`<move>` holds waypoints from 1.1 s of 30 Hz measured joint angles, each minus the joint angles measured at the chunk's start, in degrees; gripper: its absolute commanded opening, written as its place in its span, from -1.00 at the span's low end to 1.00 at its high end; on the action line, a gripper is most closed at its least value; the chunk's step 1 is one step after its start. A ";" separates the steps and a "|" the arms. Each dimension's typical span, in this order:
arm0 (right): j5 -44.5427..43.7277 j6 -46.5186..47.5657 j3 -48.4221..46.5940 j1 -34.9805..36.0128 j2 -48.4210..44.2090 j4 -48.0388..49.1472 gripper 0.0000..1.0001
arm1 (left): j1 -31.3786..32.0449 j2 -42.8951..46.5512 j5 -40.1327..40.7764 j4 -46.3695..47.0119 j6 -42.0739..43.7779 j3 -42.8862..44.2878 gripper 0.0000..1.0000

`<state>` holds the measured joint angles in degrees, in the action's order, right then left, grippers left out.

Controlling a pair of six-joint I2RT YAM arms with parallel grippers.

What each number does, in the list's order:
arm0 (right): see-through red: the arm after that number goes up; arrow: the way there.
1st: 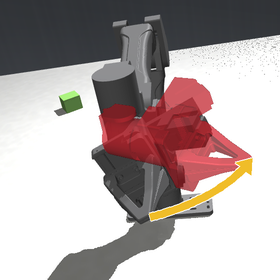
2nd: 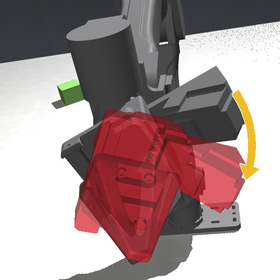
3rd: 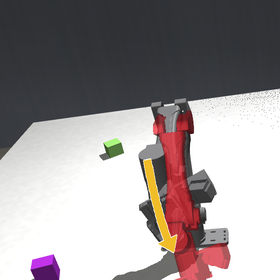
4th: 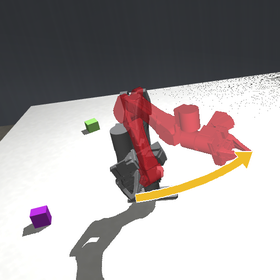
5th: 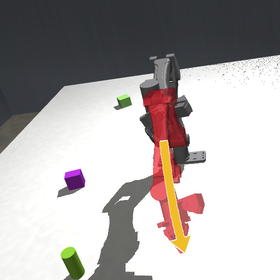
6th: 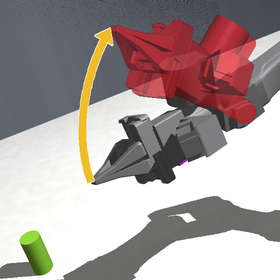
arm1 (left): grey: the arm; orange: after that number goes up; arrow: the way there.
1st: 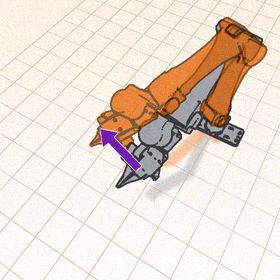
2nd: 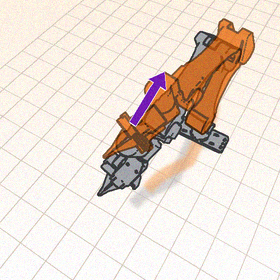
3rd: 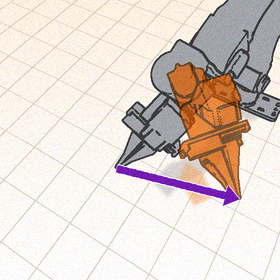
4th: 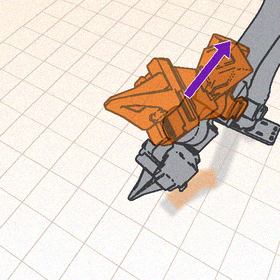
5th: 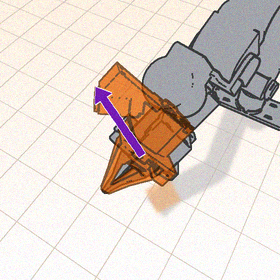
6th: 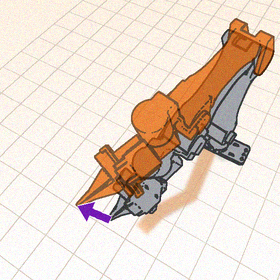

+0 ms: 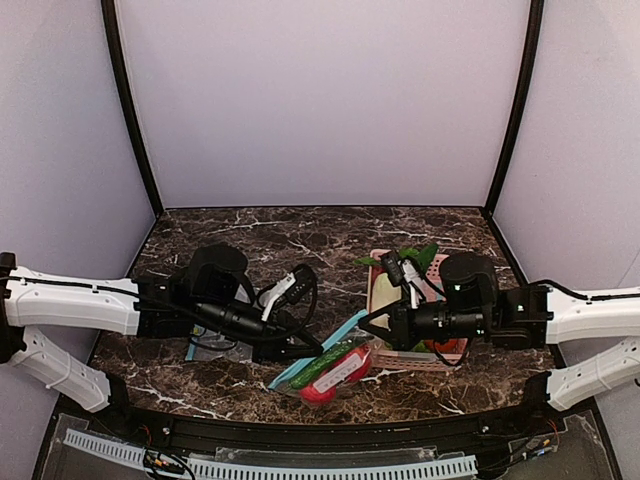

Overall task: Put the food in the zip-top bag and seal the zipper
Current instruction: Zip the zipper of the food storage bag.

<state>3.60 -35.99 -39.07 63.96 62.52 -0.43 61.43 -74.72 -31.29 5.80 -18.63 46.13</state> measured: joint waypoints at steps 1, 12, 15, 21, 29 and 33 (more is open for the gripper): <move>-0.07 -0.09 0.04 -0.17 -0.24 -0.17 -1.00 | -0.11 0.13 0.00 -0.07 0.00 -0.17 -0.99; -0.90 -0.17 0.11 -1.57 -2.32 -2.19 -1.00 | -0.55 1.70 -0.20 -0.42 0.00 -1.40 -0.99; -1.05 -0.17 0.11 -1.95 -2.60 -2.82 -1.00 | -0.57 1.90 -0.24 -0.48 0.00 -1.77 -0.99; -1.36 -0.22 0.24 -2.58 -3.30 -3.54 -1.00 | -0.96 2.93 -0.42 -1.27 0.00 -2.40 -0.99; -1.97 -0.33 0.50 -3.37 -4.76 -4.44 -1.00 | -1.44 3.93 -0.59 -1.77 0.02 -2.95 -0.99; -2.14 -0.33 0.52 -3.76 -5.49 -5.40 -1.00 | -1.68 4.35 -0.59 -1.88 0.04 -3.23 -0.99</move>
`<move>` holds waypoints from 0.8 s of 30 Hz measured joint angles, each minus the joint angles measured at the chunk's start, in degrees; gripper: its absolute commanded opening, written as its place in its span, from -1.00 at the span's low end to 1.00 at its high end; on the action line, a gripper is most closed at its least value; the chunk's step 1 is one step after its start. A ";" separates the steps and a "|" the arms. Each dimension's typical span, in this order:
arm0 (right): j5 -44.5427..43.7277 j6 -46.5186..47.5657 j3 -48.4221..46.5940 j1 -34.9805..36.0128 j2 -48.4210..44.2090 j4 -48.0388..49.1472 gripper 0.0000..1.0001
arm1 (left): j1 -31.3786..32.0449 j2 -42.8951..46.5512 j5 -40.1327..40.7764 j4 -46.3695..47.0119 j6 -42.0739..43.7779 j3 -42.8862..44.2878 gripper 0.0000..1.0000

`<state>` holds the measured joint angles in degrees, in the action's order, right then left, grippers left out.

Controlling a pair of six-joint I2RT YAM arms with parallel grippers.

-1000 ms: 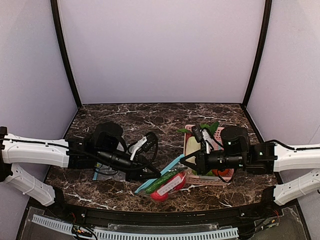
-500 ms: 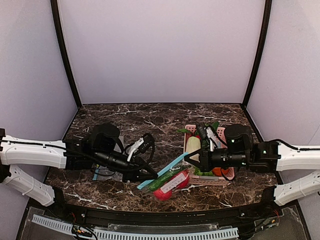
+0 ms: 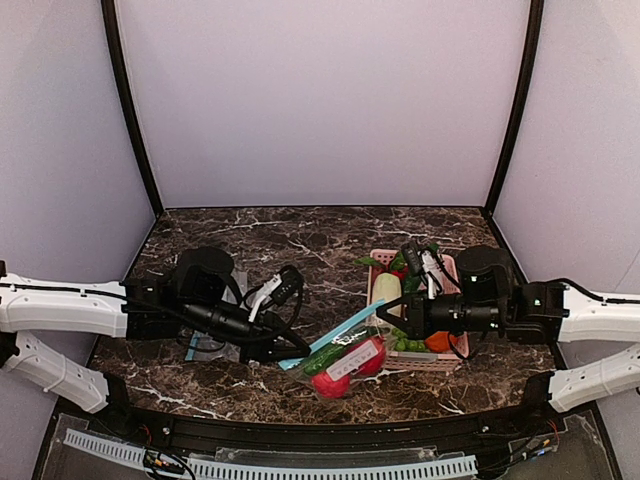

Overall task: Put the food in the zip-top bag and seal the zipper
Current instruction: Zip the zipper of the food storage bag.

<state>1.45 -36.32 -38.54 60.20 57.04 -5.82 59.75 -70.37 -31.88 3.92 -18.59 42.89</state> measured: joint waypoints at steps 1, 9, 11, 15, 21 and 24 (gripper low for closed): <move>-0.02 0.02 0.00 -0.07 -0.17 -0.26 -1.00 | -0.04 0.09 0.00 -0.04 0.02 0.00 -0.99; -0.66 0.02 0.00 -0.55 -1.66 -1.60 -1.00 | -0.46 1.20 0.00 -1.03 0.17 -0.74 -0.99; -1.14 0.02 0.00 -0.72 -1.92 -1.88 -1.00 | -0.52 1.29 0.00 -1.09 0.20 -0.76 -0.99; -1.53 0.02 0.00 -0.81 -2.62 -2.51 -1.00 | -0.81 1.97 0.00 -1.36 0.17 -1.18 -0.99; -1.46 0.07 0.00 -1.01 -3.06 -3.39 -1.00 | -1.16 3.08 0.09 -1.73 0.17 -1.70 -0.99; -1.42 0.20 0.02 -1.01 -3.06 -3.52 -1.00 | -1.16 3.28 0.42 -1.90 0.20 -1.73 -0.99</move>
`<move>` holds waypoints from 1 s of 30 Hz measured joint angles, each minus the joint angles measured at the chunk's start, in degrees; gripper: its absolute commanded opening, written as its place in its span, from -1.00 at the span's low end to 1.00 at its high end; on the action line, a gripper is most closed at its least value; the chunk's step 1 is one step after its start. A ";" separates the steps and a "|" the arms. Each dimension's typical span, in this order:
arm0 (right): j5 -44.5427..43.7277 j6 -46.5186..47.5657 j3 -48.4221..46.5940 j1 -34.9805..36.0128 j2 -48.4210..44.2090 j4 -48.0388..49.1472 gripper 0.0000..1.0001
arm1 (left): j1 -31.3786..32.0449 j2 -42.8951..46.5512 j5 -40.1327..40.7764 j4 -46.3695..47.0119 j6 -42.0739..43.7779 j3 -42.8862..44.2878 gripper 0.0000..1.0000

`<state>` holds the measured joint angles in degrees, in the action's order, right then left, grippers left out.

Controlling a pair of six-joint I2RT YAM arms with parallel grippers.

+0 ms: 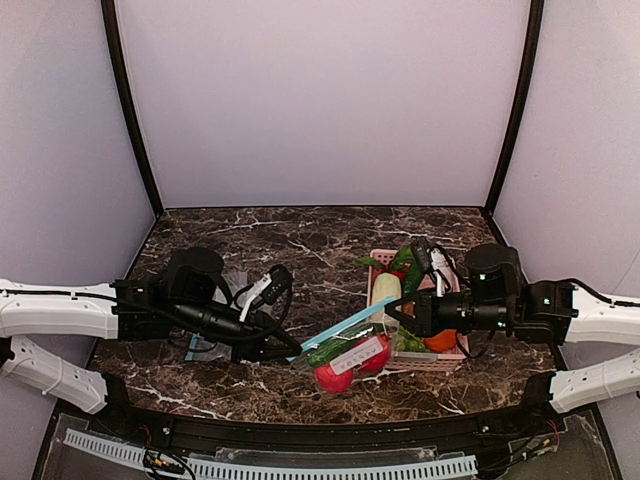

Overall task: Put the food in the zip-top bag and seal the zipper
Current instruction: Zip the zipper of the food storage bag, then place the zipper food storage bag at the center of the board.

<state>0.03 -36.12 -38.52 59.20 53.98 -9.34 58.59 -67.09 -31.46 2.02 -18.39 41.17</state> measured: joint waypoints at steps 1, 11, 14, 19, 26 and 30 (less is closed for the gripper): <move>0.02 0.02 -0.02 0.00 0.00 -0.02 -1.00 | -0.02 0.09 0.11 0.00 0.00 -0.07 -0.99; 0.55 2.08 -0.15 -0.46 0.04 -0.79 -0.40 | -0.35 1.53 0.87 -1.05 -0.35 -1.25 -0.99; 0.11 3.37 -0.37 -1.16 0.11 -1.66 -0.02 | -0.35 2.97 0.94 -2.56 -1.33 -2.32 -0.99; -1.01 4.37 -0.61 -1.25 -1.27 -3.10 0.27 | -0.37 5.49 2.64 -4.42 -3.98 -3.15 -0.99; -4.63 4.09 -0.59 -1.33 -5.62 -5.09 0.34 | -2.49 8.72 6.08 -6.38 -7.93 -7.21 -0.99; -6.14 2.99 -0.42 -1.57 -6.78 -6.51 0.36 | -4.09 9.18 6.82 -5.99 -10.43 -11.37 -0.99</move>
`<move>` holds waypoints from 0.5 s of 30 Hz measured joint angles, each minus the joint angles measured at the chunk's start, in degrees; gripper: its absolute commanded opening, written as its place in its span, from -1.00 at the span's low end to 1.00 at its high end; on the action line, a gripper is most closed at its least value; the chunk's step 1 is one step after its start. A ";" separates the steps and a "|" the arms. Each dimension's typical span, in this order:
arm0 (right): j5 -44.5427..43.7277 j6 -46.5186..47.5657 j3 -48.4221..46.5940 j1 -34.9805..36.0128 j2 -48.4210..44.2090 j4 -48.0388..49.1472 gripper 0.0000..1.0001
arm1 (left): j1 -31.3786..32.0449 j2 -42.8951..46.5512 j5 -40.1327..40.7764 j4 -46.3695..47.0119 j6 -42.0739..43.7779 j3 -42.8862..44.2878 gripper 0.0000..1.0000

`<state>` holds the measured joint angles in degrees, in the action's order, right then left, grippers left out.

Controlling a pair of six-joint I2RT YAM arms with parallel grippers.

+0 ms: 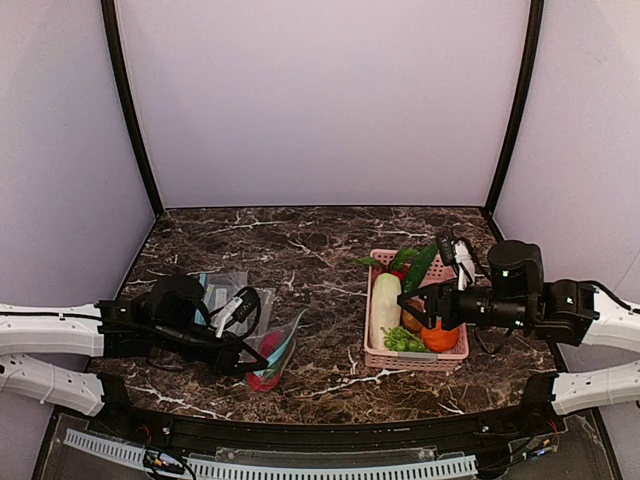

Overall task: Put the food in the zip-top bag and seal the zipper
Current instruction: Place the zipper food storage bag at the center of the board.

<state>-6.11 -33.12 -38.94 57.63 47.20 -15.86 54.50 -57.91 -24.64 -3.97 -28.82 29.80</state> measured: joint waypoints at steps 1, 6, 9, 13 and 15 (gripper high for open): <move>-0.22 -0.28 0.13 -0.02 -0.26 -0.20 0.37 | -0.20 -0.04 0.09 0.04 -0.39 -0.76 -0.99; -1.16 -1.75 1.40 -0.04 -1.46 -1.20 0.39 | -0.92 -1.66 -0.07 1.36 -1.90 -2.14 -0.99; -1.44 -2.23 1.81 -0.04 -1.81 -1.55 0.40 | -1.07 -2.86 -0.37 2.40 -2.03 -2.14 -0.99; -1.51 -2.80 1.84 -0.04 -1.88 -1.66 0.41 | -1.11 -5.49 -1.05 3.10 -1.81 -1.44 -0.99; -1.55 -2.97 1.86 -0.04 -1.88 -1.77 0.42 | -1.11 -7.74 -1.55 3.69 -1.70 -0.50 -0.87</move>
<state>-7.66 -36.10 -37.08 57.58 45.32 -17.63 53.39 -65.65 -26.20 -0.27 -30.52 29.30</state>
